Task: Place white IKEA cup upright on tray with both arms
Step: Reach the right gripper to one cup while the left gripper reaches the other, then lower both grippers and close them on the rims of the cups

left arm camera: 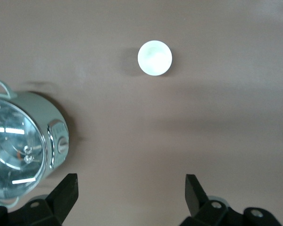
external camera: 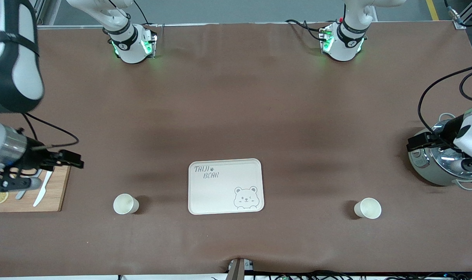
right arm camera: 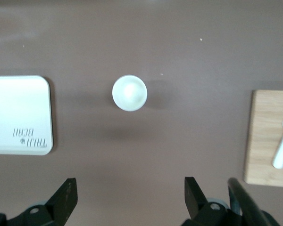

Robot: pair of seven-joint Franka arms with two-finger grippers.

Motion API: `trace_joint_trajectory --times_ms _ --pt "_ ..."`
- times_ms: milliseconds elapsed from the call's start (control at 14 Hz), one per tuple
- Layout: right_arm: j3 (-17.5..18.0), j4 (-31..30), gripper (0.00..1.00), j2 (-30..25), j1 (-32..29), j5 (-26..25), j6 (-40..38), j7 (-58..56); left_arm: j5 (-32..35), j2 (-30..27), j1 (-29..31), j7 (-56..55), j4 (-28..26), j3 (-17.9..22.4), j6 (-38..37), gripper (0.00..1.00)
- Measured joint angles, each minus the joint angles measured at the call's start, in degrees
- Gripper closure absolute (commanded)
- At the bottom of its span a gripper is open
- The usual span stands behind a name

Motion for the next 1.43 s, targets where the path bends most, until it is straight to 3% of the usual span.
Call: trace_joint_trajectory --times_ms 1000,1429 --pt "-0.68 -0.57 0.00 16.46 1.26 -1.36 22.96 1.22 0.18 16.53 0.44 1.10 -0.38 0.04 28.69 0.00" --pt "-0.69 -0.59 0.00 20.78 1.26 -1.55 26.79 -0.48 0.18 22.17 0.90 1.17 -0.39 0.04 34.50 0.00"
